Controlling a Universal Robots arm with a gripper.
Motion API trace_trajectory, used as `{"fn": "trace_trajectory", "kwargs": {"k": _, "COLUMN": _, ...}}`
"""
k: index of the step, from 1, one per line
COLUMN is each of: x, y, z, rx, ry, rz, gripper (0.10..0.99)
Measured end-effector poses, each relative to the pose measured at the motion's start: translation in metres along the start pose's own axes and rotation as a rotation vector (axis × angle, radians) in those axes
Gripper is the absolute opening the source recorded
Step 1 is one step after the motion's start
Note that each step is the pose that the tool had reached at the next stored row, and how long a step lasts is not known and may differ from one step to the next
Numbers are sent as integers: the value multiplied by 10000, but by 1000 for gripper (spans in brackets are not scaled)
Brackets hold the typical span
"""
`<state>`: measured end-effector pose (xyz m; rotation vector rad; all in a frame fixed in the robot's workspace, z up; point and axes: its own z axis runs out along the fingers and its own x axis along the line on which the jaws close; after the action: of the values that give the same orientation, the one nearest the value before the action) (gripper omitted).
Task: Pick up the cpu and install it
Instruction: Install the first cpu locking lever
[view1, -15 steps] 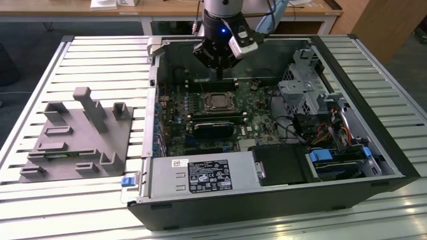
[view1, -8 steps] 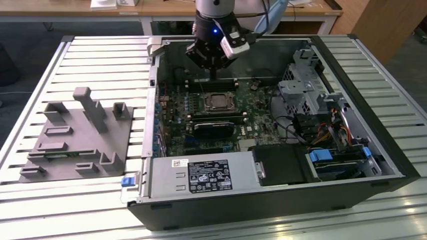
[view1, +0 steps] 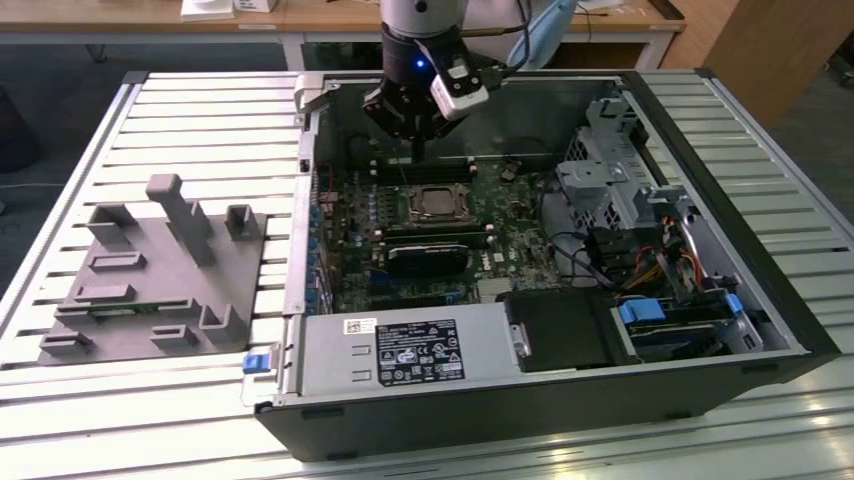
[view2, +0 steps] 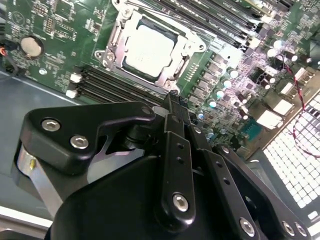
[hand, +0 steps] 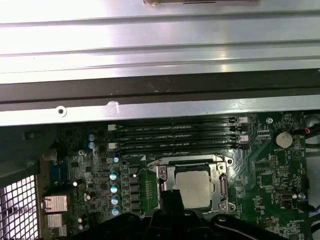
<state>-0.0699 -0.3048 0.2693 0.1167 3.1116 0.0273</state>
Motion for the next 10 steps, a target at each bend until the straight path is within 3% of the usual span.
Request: {"fn": "trace_trajectory", "kwargs": {"k": 10, "x": 178, "y": -14, "z": 30, "rx": -2, "ry": 0, "rz": -50, "gripper": 106}}
